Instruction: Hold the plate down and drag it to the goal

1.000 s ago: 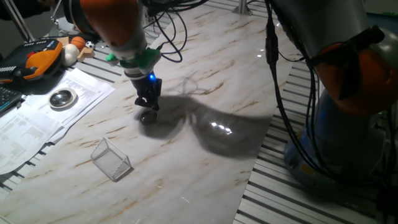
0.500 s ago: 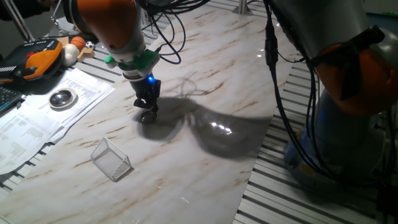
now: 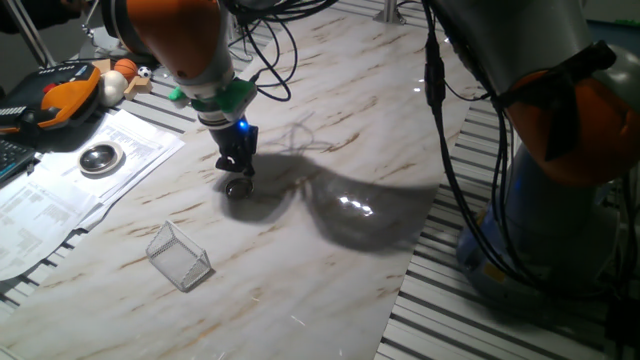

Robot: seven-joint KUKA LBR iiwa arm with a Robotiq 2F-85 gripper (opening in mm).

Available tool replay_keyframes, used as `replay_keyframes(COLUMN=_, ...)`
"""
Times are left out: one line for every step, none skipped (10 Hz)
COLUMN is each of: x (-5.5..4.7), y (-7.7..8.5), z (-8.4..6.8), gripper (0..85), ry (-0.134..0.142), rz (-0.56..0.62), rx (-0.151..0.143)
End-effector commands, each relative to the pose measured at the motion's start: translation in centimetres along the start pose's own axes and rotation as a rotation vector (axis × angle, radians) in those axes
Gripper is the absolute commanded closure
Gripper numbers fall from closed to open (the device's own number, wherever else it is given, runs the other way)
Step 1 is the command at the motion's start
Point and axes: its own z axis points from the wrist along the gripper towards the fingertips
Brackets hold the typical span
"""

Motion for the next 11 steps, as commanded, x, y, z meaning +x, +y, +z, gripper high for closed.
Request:
replay_keyframes(x=0.0, y=0.0, z=0.1, gripper=85.0, ry=0.001, rz=0.000, rx=-0.001)
replay_keyframes(x=0.0, y=0.0, z=-0.1, gripper=85.0, ry=0.006, rz=0.000, rx=-0.003)
replay_keyframes(x=0.1, y=0.0, z=-0.4, gripper=85.0, ry=0.014, rz=-0.002, rx=-0.017)
replay_keyframes(x=0.2, y=0.2, z=-0.6, gripper=85.0, ry=0.024, rz=-0.002, rx=-0.030)
replay_keyframes(x=0.2, y=0.5, z=-0.6, gripper=85.0, ry=0.025, rz=0.004, rx=-0.030)
replay_keyframes(x=0.1, y=0.8, z=-0.5, gripper=85.0, ry=0.025, rz=0.009, rx=-0.032)
replay_keyframes(x=0.0, y=1.1, z=-0.6, gripper=85.0, ry=0.033, rz=0.013, rx=-0.056)
replay_keyframes(x=-0.1, y=1.7, z=-0.6, gripper=85.0, ry=0.035, rz=0.025, rx=-0.059)
replay_keyframes(x=0.0, y=2.6, z=-0.5, gripper=85.0, ry=0.030, rz=0.042, rx=-0.051)
replay_keyframes(x=0.1, y=3.3, z=-0.5, gripper=85.0, ry=0.032, rz=0.051, rx=-0.049)
replay_keyframes(x=0.3, y=3.9, z=-0.5, gripper=85.0, ry=0.036, rz=0.060, rx=-0.053)
